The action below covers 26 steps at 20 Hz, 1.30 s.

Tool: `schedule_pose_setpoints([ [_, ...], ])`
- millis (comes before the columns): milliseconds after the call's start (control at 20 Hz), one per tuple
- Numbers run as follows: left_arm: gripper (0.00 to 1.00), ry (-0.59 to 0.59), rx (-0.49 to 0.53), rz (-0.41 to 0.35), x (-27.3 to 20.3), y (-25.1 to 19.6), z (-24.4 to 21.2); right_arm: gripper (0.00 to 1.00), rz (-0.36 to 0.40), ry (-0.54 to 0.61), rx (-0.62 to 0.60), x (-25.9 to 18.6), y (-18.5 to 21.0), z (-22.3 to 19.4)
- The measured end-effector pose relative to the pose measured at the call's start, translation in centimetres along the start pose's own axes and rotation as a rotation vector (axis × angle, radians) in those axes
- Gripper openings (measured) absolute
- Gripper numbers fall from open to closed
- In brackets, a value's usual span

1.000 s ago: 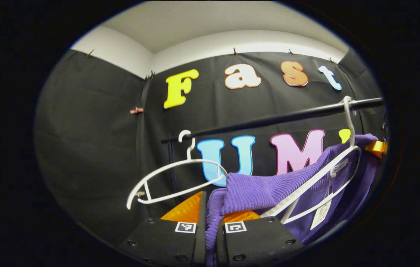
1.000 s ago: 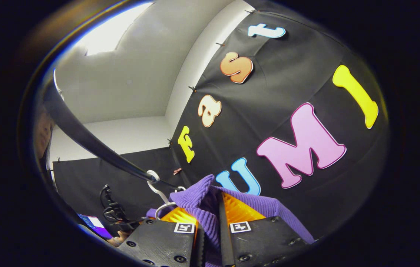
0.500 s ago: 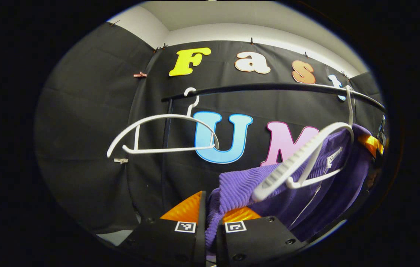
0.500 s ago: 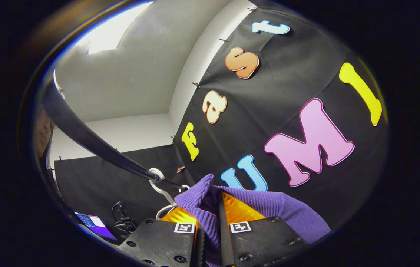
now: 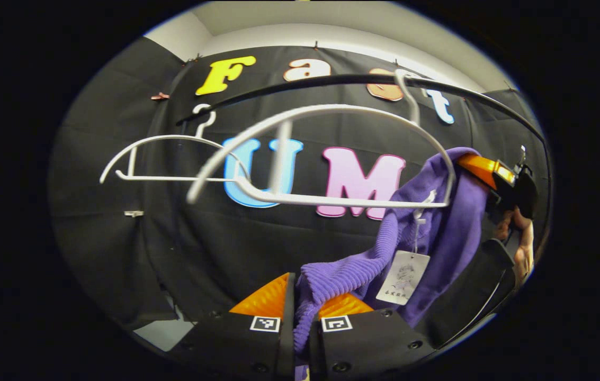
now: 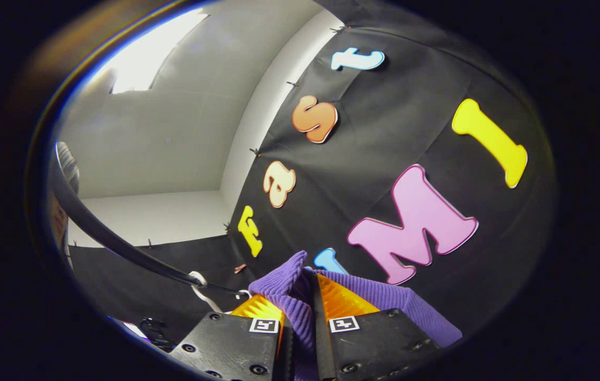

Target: Grasp the clothes on the hanger with both hands and then place them into the laundry hamper below.

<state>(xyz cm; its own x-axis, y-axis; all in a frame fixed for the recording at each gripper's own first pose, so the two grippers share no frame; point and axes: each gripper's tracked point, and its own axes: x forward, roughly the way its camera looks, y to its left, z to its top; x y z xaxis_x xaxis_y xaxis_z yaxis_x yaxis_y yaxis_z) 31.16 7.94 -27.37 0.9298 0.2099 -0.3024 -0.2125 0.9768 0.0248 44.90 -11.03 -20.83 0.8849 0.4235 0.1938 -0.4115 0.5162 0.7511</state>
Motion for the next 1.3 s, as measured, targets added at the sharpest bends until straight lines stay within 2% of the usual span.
schedule_pose_setpoints([
  [200, 0.14, 0.043, -0.022, -0.086, 1.1, -3.8, -1.5, 0.20, -0.177, 0.040, -0.127, -1.7, -5.9, -1.3],
  [300, 0.14, 0.064, -0.014, -0.126, 1.0, -5.8, -2.5, 0.20, -0.270, 0.109, -0.193, -3.3, -9.1, -3.4],
  [400, 0.14, 0.088, 0.000, -0.163, 0.9, -7.2, -3.3, 0.20, -0.306, 0.207, -0.226, -5.0, -9.8, -6.7],
  [600, 0.14, 0.135, -0.007, -0.187, 0.3, -8.1, -5.2, 0.18, -0.241, 0.406, -0.280, -8.5, -5.7, -13.9],
  [900, 0.14, 0.199, -0.021, -0.167, -1.1, -7.4, -7.5, 0.15, -0.156, 0.657, -0.402, -13.2, -0.5, -21.2],
  [1000, 0.14, 0.228, -0.030, -0.159, -2.0, -7.1, -8.5, 0.15, -0.115, 0.724, -0.367, -14.9, 1.1, -23.3],
  [1100, 0.14, 0.265, -0.036, -0.151, -3.0, -7.0, -9.7, 0.15, -0.102, 0.785, -0.331, -17.3, 2.1, -25.4],
  [1300, 0.14, 0.380, -0.025, -0.152, -5.4, -6.7, -13.4, 0.15, -0.110, 0.929, -0.417, -19.3, 2.3, -28.6],
])
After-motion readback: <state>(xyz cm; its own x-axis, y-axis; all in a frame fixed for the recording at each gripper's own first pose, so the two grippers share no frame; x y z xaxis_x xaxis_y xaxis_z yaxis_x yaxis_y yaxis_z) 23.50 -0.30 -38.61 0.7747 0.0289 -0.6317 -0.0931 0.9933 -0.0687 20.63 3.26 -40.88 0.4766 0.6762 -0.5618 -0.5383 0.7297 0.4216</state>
